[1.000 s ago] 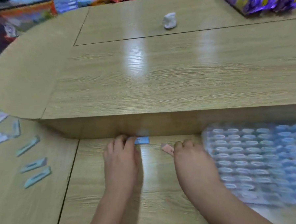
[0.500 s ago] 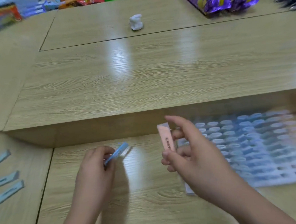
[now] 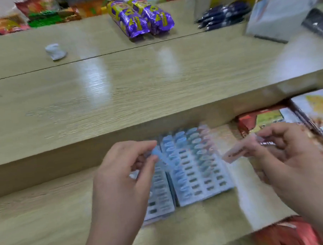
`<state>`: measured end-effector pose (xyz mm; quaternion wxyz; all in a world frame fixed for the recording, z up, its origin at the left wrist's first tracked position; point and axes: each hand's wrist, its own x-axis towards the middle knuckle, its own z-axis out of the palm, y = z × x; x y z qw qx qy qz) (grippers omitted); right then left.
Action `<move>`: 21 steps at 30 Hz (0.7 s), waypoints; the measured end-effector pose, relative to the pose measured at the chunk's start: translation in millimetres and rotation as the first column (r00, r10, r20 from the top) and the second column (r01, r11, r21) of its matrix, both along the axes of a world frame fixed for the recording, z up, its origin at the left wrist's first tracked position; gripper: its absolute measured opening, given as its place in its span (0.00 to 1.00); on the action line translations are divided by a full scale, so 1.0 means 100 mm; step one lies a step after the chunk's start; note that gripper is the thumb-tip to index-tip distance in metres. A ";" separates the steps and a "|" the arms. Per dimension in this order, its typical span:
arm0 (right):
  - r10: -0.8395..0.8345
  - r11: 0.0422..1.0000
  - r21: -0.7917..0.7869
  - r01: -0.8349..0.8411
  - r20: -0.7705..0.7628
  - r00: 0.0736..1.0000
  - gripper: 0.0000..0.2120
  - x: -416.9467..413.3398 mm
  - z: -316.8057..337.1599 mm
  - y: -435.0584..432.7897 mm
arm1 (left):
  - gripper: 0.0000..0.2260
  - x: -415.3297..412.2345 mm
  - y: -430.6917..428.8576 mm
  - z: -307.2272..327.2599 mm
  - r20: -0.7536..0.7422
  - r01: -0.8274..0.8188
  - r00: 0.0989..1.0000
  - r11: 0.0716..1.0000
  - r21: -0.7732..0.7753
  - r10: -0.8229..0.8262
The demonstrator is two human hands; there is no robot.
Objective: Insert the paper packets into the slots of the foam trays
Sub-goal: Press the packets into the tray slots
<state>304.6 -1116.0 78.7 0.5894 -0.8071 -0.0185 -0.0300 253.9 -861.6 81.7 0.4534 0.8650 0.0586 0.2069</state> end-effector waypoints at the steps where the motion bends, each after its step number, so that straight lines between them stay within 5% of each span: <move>1: -0.004 1.000 -0.018 0.003 -0.006 1.000 0.13 0.02 -0.06 -0.10 | 0.09 0.06 -0.11 -0.01 0.015 0.011 1.000 1.000 0.029 -0.012; 9: 0.156 0.952 -0.264 -0.152 -0.003 0.988 0.06 0.23 -0.34 -0.21 | 0.10 0.41 -0.55 -0.29 -0.066 0.037 0.998 0.954 0.296 -0.018; 21: 0.291 0.868 -0.430 -0.247 0.038 0.956 0.04 0.37 -0.58 -0.20 | 0.07 0.48 -0.68 -0.50 -0.100 -0.111 0.985 0.964 0.242 0.139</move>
